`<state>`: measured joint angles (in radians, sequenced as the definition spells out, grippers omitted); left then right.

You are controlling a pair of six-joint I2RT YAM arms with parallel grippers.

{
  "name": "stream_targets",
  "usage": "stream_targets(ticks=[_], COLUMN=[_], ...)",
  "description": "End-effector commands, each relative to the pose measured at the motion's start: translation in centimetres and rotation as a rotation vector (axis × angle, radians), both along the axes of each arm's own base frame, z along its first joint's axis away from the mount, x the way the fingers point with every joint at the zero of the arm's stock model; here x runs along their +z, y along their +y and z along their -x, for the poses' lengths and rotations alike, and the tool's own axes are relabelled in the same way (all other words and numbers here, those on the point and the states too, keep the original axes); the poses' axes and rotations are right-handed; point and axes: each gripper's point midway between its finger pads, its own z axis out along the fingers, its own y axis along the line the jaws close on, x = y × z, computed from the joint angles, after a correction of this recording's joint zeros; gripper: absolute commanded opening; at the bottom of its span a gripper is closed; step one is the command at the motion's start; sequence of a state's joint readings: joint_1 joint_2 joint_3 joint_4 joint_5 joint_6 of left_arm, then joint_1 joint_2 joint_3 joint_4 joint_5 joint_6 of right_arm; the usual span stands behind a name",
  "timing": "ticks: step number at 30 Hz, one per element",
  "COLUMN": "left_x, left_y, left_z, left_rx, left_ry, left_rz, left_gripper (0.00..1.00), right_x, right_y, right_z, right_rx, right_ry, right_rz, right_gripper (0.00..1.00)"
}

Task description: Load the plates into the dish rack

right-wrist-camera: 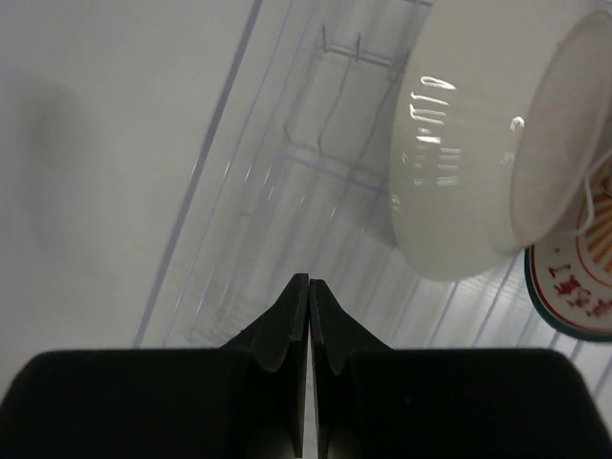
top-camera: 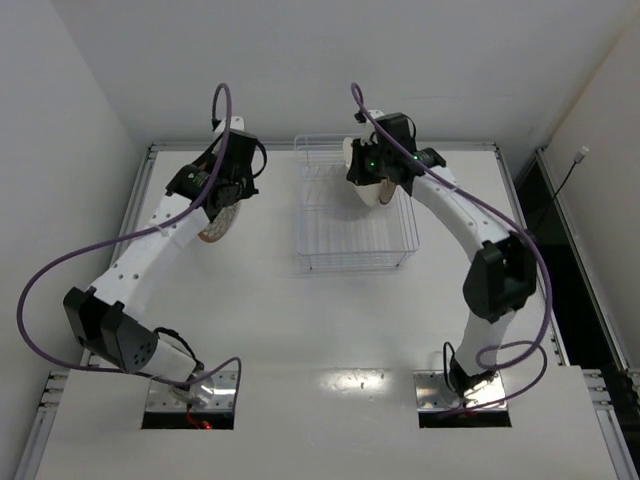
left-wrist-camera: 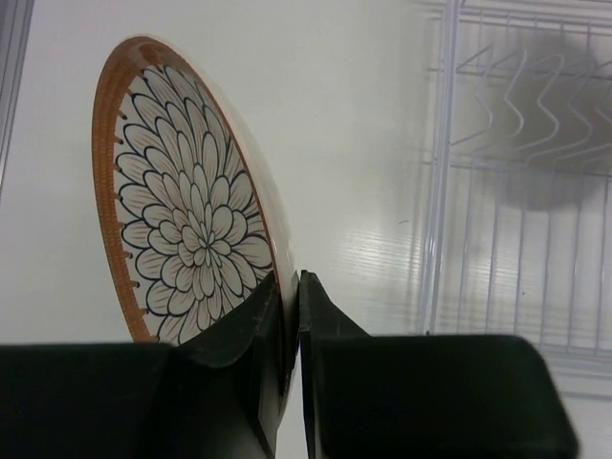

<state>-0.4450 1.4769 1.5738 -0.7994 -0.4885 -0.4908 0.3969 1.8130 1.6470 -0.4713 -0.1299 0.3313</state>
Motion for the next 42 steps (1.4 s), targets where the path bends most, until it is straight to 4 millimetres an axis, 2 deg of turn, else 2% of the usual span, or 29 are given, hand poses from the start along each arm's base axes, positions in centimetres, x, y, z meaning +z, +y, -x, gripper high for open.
stream_targets(ticks=[1,2,3,4,5,6,7,9,11,12,16,19,20,22,23,29,33,35,36,37,39,42], left_x=[6.3,7.1,7.1,8.3,8.9,8.9,9.5,10.2,10.2,10.5,10.8,11.8,11.8,12.2,12.6,14.4,15.3,15.4,15.5,15.5,15.7,16.2], left_y=[0.4,0.1,-0.1,-0.5,-0.7,-0.9,-1.1,-1.1,-1.3,-1.4,-1.4,-1.5,-1.7,-1.5,-1.6,-2.3,-2.5,-2.6,-2.8,-2.8,-3.2,-3.6], left_z=[1.1,1.1,1.2,1.3,1.4,1.4,1.4,1.7,1.7,2.0,2.3,2.4,2.5,2.4,2.5,3.0,3.1,3.3,3.4,3.4,3.4,3.3], left_rx=[-0.017,-0.024,-0.037,-0.058,-0.068,-0.076,-0.084,-0.094,-0.103,-0.118,-0.126,-0.142,-0.151,-0.152,-0.148,-0.184,-0.19,-0.198,-0.203,-0.203,-0.217,-0.232], left_ry=[-0.15,-0.173,-0.17,-0.201,-0.211,-0.209,-0.221,-0.236,-0.233,-0.239,-0.247,-0.272,-0.27,-0.279,-0.287,-0.313,-0.331,-0.328,-0.326,-0.326,-0.331,-0.346], left_rz=[0.073,0.099,0.107,0.136,0.148,0.153,0.163,0.176,0.181,0.18,0.188,0.197,0.202,0.209,0.221,0.274,0.293,0.297,0.31,0.31,0.331,0.354], left_gripper=[0.0,0.0,0.0,0.0,0.0,0.0,0.0,0.0,0.0,0.0,0.0,0.0,0.0,0.0,0.0,0.0,0.0,0.0,0.0,0.0,0.0,0.0], right_x=[0.4,0.2,-0.3,0.1,-1.1,-0.6,-1.0,-1.8,-2.3,-2.7,-2.4,-2.3,-1.8,-2.1,-2.1,-0.1,0.0,-0.4,0.3,-0.3,0.2,0.6], right_y=[3.5,3.8,4.0,4.2,4.3,4.4,3.5,3.6,1.8,2.0,-1.1,-2.9,-2.9,-4.3,-4.3,-6.6,-9.2,-10.4,-10.4,-11.1,-11.9,-12.0], right_z=[-2.0,-2.6,-2.8,-3.3,-3.8,-4.4,-4.7,-5.2,-5.7,-5.9,-6.2,-6.6,-6.5,-6.9,-6.9,-7.4,-8.1,-8.1,-8.0,-7.8,-7.0,-6.3], right_rx=[0.064,0.056,0.04,0.028,-0.011,-0.027,-0.082,-0.12,-0.19,-0.2,-0.321,-0.377,-0.379,-0.402,-0.402,-0.454,-0.502,-0.517,-0.526,-0.532,-0.556,-0.558], right_ry=[-0.057,-0.067,-0.063,-0.08,-0.077,-0.106,-0.108,-0.116,-0.115,-0.115,-0.129,-0.126,-0.133,-0.119,-0.119,-0.141,-0.125,-0.099,-0.107,-0.088,-0.083,-0.091], right_rz=[0.013,0.035,0.059,0.083,0.134,0.157,0.212,0.276,0.361,0.381,0.513,0.537,0.531,0.539,0.539,0.514,0.503,0.505,0.489,0.502,0.486,0.465], right_gripper=[0.0,0.0,0.0,0.0,0.0,0.0,0.0,0.0,0.0,0.0,0.0,0.0,0.0,0.0,0.0,0.0,0.0,0.0,0.0,0.0,0.0,0.0])
